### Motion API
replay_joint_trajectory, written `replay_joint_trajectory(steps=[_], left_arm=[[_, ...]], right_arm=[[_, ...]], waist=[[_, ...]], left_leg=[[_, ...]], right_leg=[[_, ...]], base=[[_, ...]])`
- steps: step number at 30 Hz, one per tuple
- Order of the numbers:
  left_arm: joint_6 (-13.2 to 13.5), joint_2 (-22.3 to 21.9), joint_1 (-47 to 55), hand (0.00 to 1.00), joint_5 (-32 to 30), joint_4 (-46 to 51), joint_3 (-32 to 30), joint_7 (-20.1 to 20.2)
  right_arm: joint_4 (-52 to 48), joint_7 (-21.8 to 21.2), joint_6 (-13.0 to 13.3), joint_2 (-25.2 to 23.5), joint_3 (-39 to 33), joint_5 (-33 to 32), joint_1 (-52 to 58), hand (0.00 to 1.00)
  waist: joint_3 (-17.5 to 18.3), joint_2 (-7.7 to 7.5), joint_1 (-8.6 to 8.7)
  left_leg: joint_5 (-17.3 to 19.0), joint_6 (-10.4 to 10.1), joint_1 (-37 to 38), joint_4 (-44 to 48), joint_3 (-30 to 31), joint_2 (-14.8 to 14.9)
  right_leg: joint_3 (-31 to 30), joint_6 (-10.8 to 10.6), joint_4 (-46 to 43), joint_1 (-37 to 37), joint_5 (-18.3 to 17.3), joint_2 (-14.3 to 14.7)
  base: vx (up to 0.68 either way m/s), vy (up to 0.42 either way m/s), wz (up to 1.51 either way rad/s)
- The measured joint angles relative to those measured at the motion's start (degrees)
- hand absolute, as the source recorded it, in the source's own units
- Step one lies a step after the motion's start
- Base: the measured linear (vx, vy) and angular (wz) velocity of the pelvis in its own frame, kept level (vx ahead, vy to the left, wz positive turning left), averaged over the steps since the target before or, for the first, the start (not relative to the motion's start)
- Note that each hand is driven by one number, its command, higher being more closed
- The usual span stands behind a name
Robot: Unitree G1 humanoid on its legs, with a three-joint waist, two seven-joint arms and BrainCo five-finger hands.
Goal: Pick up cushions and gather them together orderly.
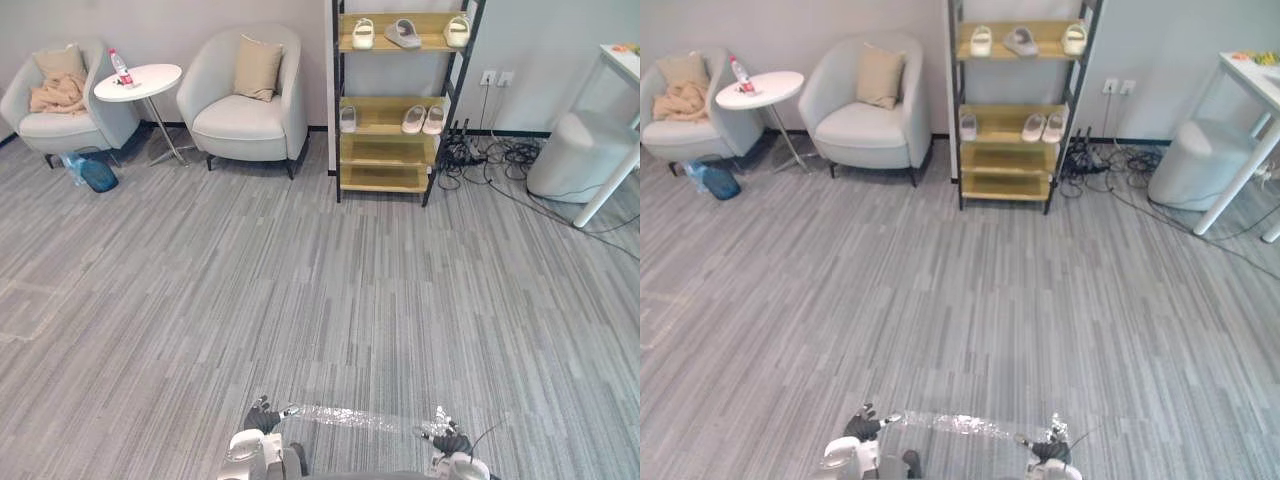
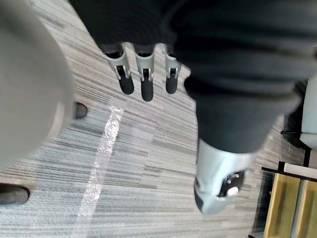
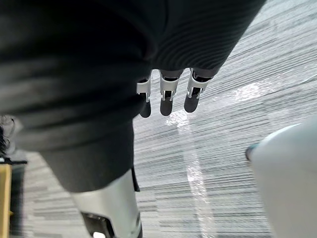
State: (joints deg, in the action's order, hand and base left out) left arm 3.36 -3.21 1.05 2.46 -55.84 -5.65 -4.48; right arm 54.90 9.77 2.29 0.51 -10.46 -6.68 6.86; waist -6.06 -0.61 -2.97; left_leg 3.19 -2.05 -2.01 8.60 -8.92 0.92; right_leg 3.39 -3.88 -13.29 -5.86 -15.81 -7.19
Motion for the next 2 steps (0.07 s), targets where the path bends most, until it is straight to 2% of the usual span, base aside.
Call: replay_joint_trajectory(steps=[2], left_arm=[[-0.01, -0.28, 0.32, 0.00, 0.01, -0.08, 0.15, 0.27]], right_arm=[[-0.02, -0.07, 0.24, -0.14, -0.03, -0.03, 0.50, 0.00]], waist=[[0.16, 0.00, 0.06]], left_leg=[[-0.77, 0.43, 2.35, -3.47, -0.21, -1.56]], right_leg=[[-0.74, -0.52, 0.59, -0.90, -0.40, -1.06]], base=[[0.11, 0.055, -0.04]])
